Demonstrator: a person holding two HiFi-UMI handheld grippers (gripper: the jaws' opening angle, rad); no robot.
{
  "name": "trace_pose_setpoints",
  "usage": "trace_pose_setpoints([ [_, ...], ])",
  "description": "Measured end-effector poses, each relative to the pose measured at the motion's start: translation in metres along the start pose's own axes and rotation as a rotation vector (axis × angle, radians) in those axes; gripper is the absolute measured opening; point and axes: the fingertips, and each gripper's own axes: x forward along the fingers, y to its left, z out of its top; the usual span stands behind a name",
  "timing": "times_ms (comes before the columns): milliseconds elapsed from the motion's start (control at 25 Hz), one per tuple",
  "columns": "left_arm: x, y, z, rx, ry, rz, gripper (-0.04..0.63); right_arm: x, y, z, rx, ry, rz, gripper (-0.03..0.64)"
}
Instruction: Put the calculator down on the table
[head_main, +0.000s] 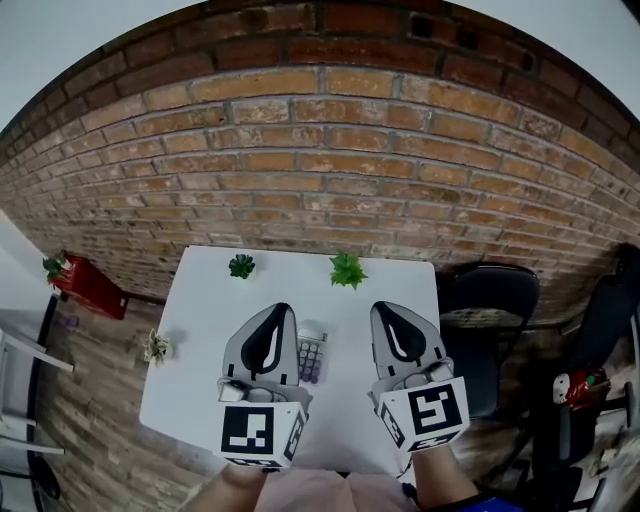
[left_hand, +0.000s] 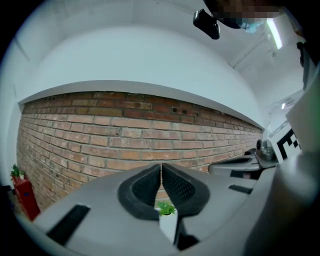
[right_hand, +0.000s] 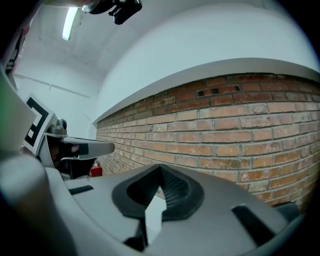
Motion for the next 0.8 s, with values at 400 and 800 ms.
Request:
trace_pose_setpoints([
  [400, 0.0007, -0.0005, -0.0006, -0.003, 0.002, 0.001, 0.017, -0.0024, 0.0030, 0.0072, -0.022, -0.029, 0.008, -0.002],
  [800, 0.0031, -0.0047, -0.0048, -0.006, 0.017, -0.017, 0.018, -0.0033, 0.0022, 0.0067, -0.011, -0.033, 0.005, -0.002],
])
